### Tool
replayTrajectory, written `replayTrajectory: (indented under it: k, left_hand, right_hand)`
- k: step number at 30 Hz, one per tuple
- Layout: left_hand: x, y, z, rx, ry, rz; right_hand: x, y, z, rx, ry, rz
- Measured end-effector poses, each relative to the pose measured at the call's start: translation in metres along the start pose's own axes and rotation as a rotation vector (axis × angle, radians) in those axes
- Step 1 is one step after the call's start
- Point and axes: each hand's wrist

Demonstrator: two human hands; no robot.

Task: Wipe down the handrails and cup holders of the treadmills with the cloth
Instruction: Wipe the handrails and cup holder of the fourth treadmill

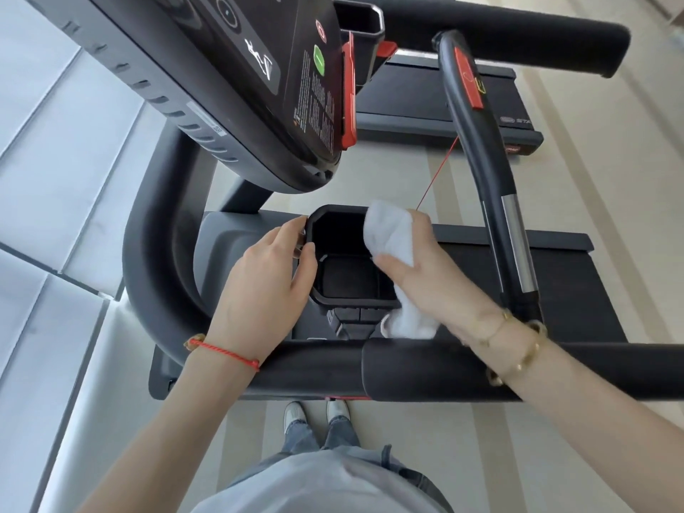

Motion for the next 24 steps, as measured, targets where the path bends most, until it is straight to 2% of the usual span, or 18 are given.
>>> replayTrajectory:
  k: [2, 5, 8, 10, 14, 17, 21, 24]
  left_hand:
    - [0.0, 0.0, 0.001, -0.011, -0.006, 0.004]
    - [0.001, -0.001, 0.0, -0.02, -0.006, 0.005]
    - [0.0, 0.001, -0.002, -0.022, -0.009, -0.004]
    - [-0.001, 0.002, -0.003, -0.03, -0.009, -0.021]
    - [-0.002, 0.01, -0.009, -0.046, -0.005, -0.086]
    - [-0.005, 0.022, -0.016, -0.064, -0.02, -0.057]
    - [-0.009, 0.026, -0.017, -0.08, -0.027, -0.047]
    - [-0.011, 0.024, -0.013, -0.073, -0.027, -0.09]
  right_hand:
    - [-0.027, -0.004, 0.007, 0.021, 0.016, 0.002]
    - [-0.051, -0.002, 0.012, -0.077, 0.075, 0.031]
    - [-0.069, 0.0, 0.006, -0.163, 0.256, 0.026]
    - [-0.076, 0.003, 0.003, -0.255, 0.41, -0.063]
    - [-0.065, 0.01, -0.004, -0.653, 0.645, -0.228]
    - [-0.044, -0.006, -0.021, -0.776, 0.626, -0.234]
    - [-0.014, -0.026, -0.04, -0.791, 0.412, -0.356]
    - [-0.021, -0.02, -0.033, -0.781, 0.47, -0.319]
Point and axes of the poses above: each hand's wrist, its own x-axis towards the middle knuckle, its own y-axis out of the back of the hand, z = x × y, and after that the axes turned 1 degree about -z, right-handed
